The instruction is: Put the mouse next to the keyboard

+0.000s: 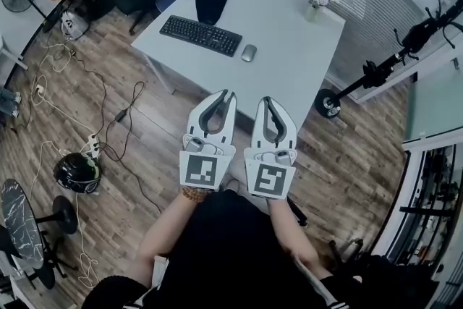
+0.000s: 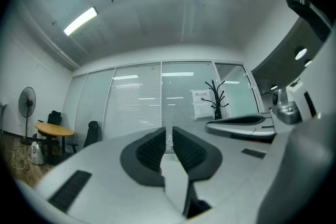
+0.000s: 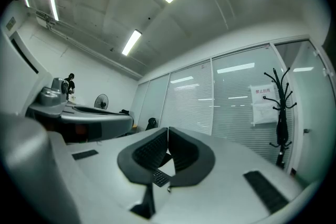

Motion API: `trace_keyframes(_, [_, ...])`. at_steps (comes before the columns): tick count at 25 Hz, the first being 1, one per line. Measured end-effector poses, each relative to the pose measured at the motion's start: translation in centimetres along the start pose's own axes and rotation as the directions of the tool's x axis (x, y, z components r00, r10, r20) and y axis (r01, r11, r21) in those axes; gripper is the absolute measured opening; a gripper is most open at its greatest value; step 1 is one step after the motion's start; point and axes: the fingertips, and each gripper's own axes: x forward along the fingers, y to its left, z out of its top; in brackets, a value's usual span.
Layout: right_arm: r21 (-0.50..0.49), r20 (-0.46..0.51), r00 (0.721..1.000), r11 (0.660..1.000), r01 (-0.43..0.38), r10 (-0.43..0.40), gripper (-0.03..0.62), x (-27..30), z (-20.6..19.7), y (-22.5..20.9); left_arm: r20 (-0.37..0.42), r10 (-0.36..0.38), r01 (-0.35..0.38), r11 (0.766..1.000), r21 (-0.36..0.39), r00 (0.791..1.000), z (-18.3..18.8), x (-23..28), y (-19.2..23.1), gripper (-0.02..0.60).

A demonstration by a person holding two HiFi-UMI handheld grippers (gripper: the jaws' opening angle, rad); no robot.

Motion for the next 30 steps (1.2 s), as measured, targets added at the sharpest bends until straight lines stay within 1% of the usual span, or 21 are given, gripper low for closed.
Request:
trace_keyframes(4, [-0.013, -0.009, 1.000, 1.000, 0.008, -0.008, 0.000, 1.6, -0.8, -0.3, -0.006, -0.009, 0.009, 1.000, -0.002, 1.000, -0.7, 1.2, 0.8, 0.045])
trace_keyframes(15, [-0.008, -0.049, 0.998, 1.000, 0.029, -0.029, 0.000, 6.0, -3.3, -1.7, -0.022, -0.028, 0.028, 1.000, 0.002, 0.999, -2.7, 6.0, 2.9, 0.046])
trace_keyframes(18, [-0.018, -0.074, 0.997, 0.999, 0.028, -0.029, 0.000, 7.1, -4.1, -2.0, -0.040, -0.029, 0.029, 1.000, -0.001, 0.999, -3.7, 7.0, 3.5, 0.046])
trace_keyframes(27, [-0.001, -0.084, 0.996, 1.000, 0.031, -0.031, 0.000, 10.7, -5.7, -3.3, -0.091, -0.047, 0.048, 0.999, 0.017, 0.995, -6.7, 11.0, 4.5, 0.046])
trace_keyframes(30, [0.004, -0.090, 0.995, 0.999, 0.034, -0.034, 0.000, 11.7, -6.1, -3.6, -0.136, -0.060, 0.064, 0.998, 0.025, 0.989, -8.1, 12.0, 4.7, 0.051])
